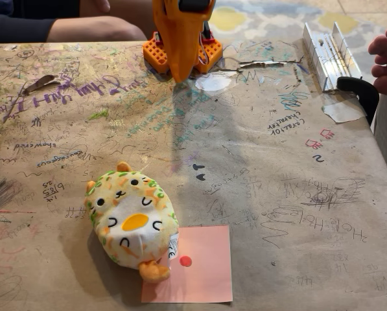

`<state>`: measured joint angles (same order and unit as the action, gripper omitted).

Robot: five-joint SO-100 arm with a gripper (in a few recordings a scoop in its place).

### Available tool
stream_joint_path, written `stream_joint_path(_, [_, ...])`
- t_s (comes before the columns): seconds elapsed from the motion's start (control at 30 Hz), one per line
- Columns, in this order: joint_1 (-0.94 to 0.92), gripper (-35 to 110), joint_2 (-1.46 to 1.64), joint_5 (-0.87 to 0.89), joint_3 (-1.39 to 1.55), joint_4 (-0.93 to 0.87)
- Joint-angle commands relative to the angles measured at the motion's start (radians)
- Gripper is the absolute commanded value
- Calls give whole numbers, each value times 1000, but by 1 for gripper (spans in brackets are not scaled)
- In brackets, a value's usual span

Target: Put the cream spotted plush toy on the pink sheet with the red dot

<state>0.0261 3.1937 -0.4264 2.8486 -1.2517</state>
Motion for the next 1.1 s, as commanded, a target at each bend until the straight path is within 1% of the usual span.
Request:
stream_joint_path(0.0, [20,0,100,-5,40,6])
stream_joint_path(0.07, [28,0,179,2,83,-2])
stream_joint_path(0.4, [124,0,176,43,204,52])
stream_joint_path(0.7, [130,0,176,81,212,58])
stream_joint_path(1.07, [126,0,178,83,212,58])
